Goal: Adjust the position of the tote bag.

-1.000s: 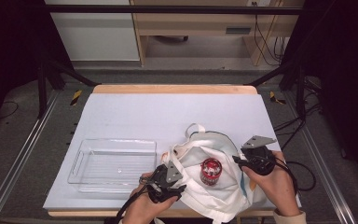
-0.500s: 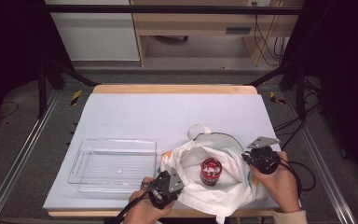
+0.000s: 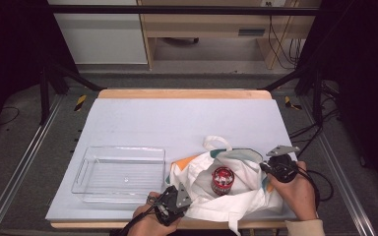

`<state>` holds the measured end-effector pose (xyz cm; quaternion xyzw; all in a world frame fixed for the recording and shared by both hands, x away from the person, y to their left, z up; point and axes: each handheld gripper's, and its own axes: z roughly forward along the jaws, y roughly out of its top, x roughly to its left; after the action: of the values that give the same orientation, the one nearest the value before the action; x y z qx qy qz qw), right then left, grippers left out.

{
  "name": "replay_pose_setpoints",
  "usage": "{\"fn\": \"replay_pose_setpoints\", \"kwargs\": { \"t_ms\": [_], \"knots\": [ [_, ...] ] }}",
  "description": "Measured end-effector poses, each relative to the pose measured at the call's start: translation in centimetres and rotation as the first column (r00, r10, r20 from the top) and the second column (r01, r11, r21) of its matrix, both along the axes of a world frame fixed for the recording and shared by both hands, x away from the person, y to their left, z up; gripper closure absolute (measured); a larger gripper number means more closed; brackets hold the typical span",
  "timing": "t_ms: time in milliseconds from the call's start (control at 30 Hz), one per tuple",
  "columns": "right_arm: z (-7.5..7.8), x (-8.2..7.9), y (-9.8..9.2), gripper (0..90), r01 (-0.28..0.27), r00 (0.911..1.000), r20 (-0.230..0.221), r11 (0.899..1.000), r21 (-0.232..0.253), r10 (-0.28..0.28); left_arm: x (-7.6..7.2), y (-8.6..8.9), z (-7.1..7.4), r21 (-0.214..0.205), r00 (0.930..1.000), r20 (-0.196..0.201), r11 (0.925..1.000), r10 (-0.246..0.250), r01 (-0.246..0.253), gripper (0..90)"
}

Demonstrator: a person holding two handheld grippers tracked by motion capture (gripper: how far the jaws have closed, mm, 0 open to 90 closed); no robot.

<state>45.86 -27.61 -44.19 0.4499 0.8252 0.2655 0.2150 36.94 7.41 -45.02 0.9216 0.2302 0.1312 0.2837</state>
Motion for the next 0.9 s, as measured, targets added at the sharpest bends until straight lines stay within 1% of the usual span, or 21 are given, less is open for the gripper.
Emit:
{"fn": "replay_pose_setpoints", "kwargs": {
  "t_ms": [67, 100, 133, 200, 233, 267, 300, 367, 400, 433, 533, 567, 600, 667, 733, 833, 900],
  "knots": [
    [0.0, -0.2, 0.0, 80.9, -0.015, 0.9998, 0.010, 1.000, 0.008, 0.015, 0.0, 0.0, 0.2, -0.010, 1.0000, 0.005, 0.9999, 0.006, -0.006, 81.5],
    [0.1, -0.3, 0.0, 78.1, -0.025, 0.9995, 0.022, 1.000, 0.009, 0.025, -0.1, 0.0, 0.2, -0.011, 0.9999, 0.011, 0.9999, 0.006, -0.006, 80.6],
    [0.2, -0.4, -0.1, 73.2, -0.023, 0.9992, 0.032, 1.000, 0.016, 0.022, -0.1, 0.0, 0.4, -0.016, 0.9998, 0.019, 0.9998, 0.010, -0.010, 79.0],
    [0.9, -0.8, -0.2, 61.7, -0.011, 0.9982, 0.060, 1.000, 0.019, 0.010, -0.1, 0.0, 0.6, -0.034, 0.9993, 0.027, 0.9991, 0.025, -0.024, 70.1],
    [1.3, -0.9, -0.1, 56.7, -0.007, 0.9980, 0.063, 1.000, 0.026, 0.005, 0.0, 0.1, 0.8, -0.042, 0.9990, 0.032, 0.9987, 0.031, -0.030, 64.6],
    [1.7, -1.1, -0.1, 52.9, -0.008, 0.9976, 0.069, 0.999, 0.036, 0.005, 0.0, 0.1, 1.0, -0.052, 0.9985, 0.039, 0.9979, 0.040, -0.038, 61.2],
    [2.2, -1.2, 0.0, 49.3, -0.008, 0.9973, 0.073, 0.999, 0.040, 0.005, 0.0, 0.2, 1.2, -0.053, 0.9979, 0.049, 0.9978, 0.043, -0.040, 57.0],
    [3.2, -1.6, 0.2, 43.2, -0.009, 0.9957, 0.092, 0.999, 0.053, 0.004, 0.1, 0.3, 1.7, -0.083, 0.9981, 0.039, 0.9955, 0.049, -0.046, 50.0],
    [3.6, -1.8, 0.3, 40.4, -0.014, 0.9946, 0.103, 0.998, 0.054, 0.009, 0.1, 0.4, 1.9, -0.095, 0.9980, 0.036, 0.9943, 0.053, -0.049, 48.0],
    [4.1, -2.0, 0.5, 38.2, -0.014, 0.9941, 0.108, 0.999, 0.053, 0.008, 0.0, 0.5, 2.2, -0.106, 0.9975, 0.042, 0.9930, 0.057, -0.052, 46.8],
    [5.4, -2.5, 1.2, 36.9, -0.030, 0.9887, 0.148, 0.997, 0.070, 0.019, 0.0, 0.6, 2.7, -0.124, 0.9969, 0.050, 0.9907, 0.061, -0.055, 45.3],
    [5.6, -2.6, 1.4, 36.9, -0.037, 0.9878, 0.154, 0.997, 0.068, 0.026, -0.1, 0.6, 3.0, -0.130, 0.9966, 0.054, 0.9900, 0.063, -0.056, 45.0],
    [6.0, -2.9, 1.9, 36.9, -0.050, 0.9872, 0.155, 0.996, 0.079, 0.037, -0.1, 0.7, 3.2, -0.134, 0.9961, 0.057, 0.9891, 0.068, -0.059, 44.9],
    [6.4, -3.1, 2.5, 36.1, -0.075, 0.9851, 0.161, 0.994, 0.077, 0.061, 0.0, 0.9, 3.5, -0.146, 0.9948, 0.065, 0.9869, 0.078, -0.068, 44.9],
    [6.7, -3.3, 3.3, 35.6, -0.094, 0.9839, 0.159, 0.993, 0.073, 0.081, 0.1, 1.1, 3.8, -0.156, 0.9945, 0.066, 0.9853, 0.082, -0.071, 45.2],
    [7.0, -3.5, 4.3, 33.6, -0.118, 0.9842, 0.141, 0.990, 0.074, 0.106, 0.1, 1.3, 4.1, -0.164, 0.9941, 0.067, 0.9838, 0.085, -0.074, 44.9],
    [7.2, -3.6, 5.0, 32.7, -0.136, 0.9829, 0.135, 0.988, 0.071, 0.126, 0.1, 1.5, 4.5, -0.172, 0.9932, 0.073, 0.9820, 0.091, -0.078, 43.9]
  ]
}}
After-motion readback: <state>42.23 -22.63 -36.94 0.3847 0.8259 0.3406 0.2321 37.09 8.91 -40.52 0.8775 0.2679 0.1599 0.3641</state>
